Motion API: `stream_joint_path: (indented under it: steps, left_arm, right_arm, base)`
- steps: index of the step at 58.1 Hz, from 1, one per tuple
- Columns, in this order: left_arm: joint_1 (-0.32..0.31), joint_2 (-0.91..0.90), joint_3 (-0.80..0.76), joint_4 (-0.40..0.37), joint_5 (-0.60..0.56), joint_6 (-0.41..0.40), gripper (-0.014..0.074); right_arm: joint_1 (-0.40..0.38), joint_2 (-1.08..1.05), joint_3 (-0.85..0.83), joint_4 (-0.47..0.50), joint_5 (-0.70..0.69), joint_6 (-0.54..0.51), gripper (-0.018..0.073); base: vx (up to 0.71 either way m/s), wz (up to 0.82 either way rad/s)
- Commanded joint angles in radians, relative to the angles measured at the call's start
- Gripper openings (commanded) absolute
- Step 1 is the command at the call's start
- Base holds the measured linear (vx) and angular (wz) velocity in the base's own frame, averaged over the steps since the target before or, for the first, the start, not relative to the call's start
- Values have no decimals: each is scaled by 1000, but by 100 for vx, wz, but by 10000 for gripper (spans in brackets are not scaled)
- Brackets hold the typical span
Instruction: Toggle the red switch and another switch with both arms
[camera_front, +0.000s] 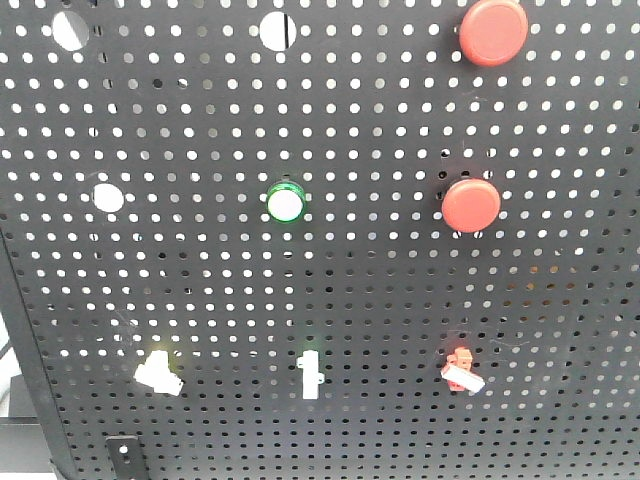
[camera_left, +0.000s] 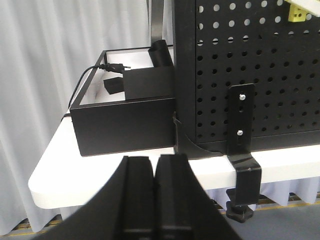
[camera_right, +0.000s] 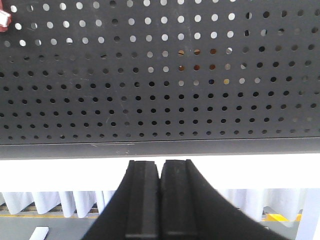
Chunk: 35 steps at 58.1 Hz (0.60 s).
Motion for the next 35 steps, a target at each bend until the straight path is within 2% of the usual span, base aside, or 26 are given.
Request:
stream_joint_path:
  steps: [1, 24, 29, 35]
  left_arm:
    - [1, -7, 19, 0, -75, -6, 2]
    - [1, -7, 19, 0, -128, -7, 2]
    - [1, -7, 19, 0, -183, -9, 2]
    - [0, -7, -20, -24, -362, -76, 2]
  right_arm:
    - [-7, 17, 4, -3, -84, -5, -6]
    - [-7, 17, 4, -3, -189, -5, -6]
    - [-7, 17, 4, -3, -258, -5, -6]
    - [-7, 17, -32, 2, -384, 23, -6]
  base:
    - [0, 0]
    - [0, 0]
    - [0, 0]
    - [0, 0]
